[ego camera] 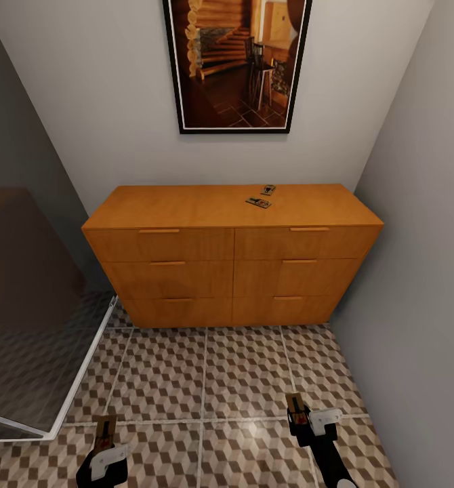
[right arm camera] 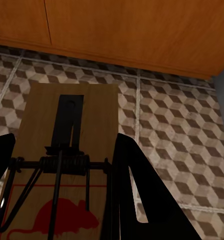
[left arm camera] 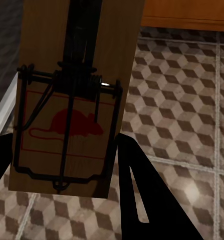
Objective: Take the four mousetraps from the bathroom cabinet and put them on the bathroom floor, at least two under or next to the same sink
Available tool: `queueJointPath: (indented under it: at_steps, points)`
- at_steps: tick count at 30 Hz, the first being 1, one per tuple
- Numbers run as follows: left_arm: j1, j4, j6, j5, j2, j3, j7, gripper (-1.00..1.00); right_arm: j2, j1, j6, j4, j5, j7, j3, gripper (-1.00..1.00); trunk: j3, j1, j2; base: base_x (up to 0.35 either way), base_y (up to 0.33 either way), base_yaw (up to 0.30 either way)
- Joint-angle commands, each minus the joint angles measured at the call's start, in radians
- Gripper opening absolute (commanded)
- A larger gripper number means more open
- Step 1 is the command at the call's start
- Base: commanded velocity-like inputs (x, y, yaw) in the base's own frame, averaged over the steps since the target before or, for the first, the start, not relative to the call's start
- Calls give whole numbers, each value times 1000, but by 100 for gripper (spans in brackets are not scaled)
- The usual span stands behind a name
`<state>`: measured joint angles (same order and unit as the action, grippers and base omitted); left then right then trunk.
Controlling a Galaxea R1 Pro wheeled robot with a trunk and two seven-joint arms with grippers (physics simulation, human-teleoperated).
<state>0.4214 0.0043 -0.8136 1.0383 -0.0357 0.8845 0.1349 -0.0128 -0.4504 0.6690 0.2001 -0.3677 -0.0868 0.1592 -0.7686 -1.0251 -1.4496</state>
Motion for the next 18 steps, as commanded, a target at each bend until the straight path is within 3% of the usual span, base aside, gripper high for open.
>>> queueJointPath:
  at_steps: [1, 18]
  points:
    - [0, 0, -1, -6, 0, 8, 15, -100, -1, -1, 3, -1, -8, -3, 5, -100, -1, 0, 0, 0, 0, 0]
    - [0, 0, -1, -7, 0, 8, 15, -100, 0, -1, 3, -1, -8, -4, 5, -100, -1, 0, 0, 0, 0, 0]
